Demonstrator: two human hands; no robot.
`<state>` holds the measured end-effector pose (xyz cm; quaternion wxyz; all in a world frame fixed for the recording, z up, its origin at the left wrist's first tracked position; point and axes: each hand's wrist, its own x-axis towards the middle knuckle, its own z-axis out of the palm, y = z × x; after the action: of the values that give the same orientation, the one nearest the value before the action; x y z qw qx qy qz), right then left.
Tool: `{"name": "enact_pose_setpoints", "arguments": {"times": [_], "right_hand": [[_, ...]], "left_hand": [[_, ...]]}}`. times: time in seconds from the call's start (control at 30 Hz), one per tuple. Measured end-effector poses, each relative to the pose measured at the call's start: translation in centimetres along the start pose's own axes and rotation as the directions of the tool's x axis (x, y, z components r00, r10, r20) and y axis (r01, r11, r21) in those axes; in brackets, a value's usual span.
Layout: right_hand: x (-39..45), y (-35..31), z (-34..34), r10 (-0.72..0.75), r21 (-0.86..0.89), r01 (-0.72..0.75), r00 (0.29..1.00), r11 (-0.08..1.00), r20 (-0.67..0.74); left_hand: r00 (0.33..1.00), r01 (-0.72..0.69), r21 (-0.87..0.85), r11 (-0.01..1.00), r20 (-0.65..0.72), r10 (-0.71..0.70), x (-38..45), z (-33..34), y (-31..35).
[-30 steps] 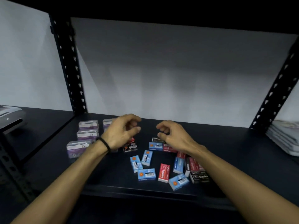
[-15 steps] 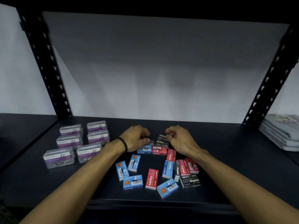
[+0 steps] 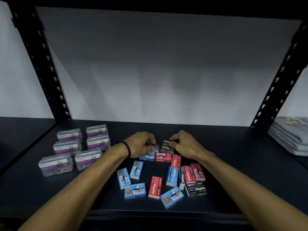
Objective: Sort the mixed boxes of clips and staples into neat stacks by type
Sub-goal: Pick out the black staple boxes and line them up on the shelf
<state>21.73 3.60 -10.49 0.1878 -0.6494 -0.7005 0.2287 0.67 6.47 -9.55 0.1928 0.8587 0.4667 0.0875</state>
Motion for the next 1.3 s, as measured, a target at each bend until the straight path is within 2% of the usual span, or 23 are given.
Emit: {"name": "enact_pose_setpoints", "arguments": {"times": [0.27,0.47,0.6,0.77,1.0,1.17,1.3], "right_hand": [[-0.6,0.5,-0.4,-0.028,0.131,0.031,0.999,0.991,-0.025],[-1.3,0.6,-0.7,-0.076,0.151,0.086,0.995,0.985,-0.071],[-1.2,0.4,-1.0,-0.097,0.128,0.114,0.987,0.985,-0.128],[-1.2,-0.3,-1.3,-0.117,0.087,0.127,0.988,0.988,-0.103],[-1.5,0.0,-0.2,-0.059,0.197,0.086,0.988,0.977,-0.144],[-1.5,0.5,-0.2,-0.039,0.199,0.080,0.979,0.977,-0.202],[-1.2,0.4,-0.7,-0.081,0.132,0.103,0.983,0.986,-0.163]], "left_hand": [[0.997,0.030,-0.232,0.972,-0.062,-0.046,0.4,0.0,0.7],[0.992,0.006,-0.352,0.936,-0.115,-0.049,0.7,0.4,0.9],[0.986,-0.002,-0.381,0.925,-0.155,-0.062,1.0,0.6,1.3],[0.977,0.008,-0.348,0.937,-0.196,-0.081,1.1,0.8,1.3],[0.989,-0.002,-0.254,0.967,-0.146,-0.036,0.5,0.4,1.1],[0.976,0.000,-0.320,0.947,-0.208,-0.070,0.7,0.6,1.0],[0.974,-0.013,-0.335,0.942,-0.219,-0.064,0.9,0.6,0.9]]}}
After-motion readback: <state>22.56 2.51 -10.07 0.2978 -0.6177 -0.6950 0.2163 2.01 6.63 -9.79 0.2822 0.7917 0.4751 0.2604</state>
